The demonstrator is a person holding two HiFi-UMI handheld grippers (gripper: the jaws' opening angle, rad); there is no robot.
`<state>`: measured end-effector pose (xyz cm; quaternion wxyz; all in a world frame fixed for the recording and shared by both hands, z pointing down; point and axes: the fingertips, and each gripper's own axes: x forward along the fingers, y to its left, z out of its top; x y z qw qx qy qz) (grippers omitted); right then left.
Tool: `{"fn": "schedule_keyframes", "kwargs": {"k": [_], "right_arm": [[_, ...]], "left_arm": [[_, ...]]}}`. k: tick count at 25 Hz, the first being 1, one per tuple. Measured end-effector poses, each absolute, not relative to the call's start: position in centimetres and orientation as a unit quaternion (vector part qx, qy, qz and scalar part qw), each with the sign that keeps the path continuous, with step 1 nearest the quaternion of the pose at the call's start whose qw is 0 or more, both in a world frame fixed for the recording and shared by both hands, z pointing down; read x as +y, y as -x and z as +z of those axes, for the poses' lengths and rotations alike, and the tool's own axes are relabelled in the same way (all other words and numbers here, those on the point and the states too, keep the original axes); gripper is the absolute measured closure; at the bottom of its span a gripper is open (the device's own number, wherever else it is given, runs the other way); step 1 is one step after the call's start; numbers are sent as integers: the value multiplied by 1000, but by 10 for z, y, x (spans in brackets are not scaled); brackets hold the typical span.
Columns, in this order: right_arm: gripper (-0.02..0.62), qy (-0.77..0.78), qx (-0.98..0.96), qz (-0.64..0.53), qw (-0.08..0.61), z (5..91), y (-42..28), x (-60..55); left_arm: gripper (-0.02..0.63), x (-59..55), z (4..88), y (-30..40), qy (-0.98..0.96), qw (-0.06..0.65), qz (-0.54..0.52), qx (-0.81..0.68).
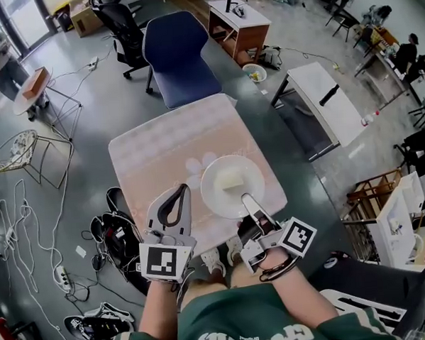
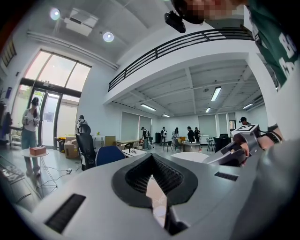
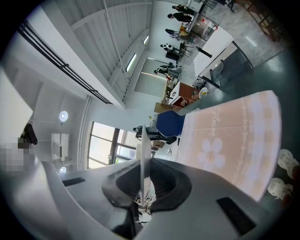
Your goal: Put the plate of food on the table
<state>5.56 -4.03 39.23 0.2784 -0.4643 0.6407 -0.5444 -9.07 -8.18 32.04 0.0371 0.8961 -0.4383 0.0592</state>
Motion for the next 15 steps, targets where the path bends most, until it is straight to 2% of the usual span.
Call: {"fn": "schedule_keyframes", "kwargs": {"k": [11, 15], "right_arm": [[565, 447, 648, -568, 242, 413, -36, -61], [565, 432, 650, -581, 231, 427, -28, -77]], "left_arm": [[597, -93, 340, 98, -879, 9, 68, -472], [597, -107, 353, 101, -869, 22, 71, -489]]}}
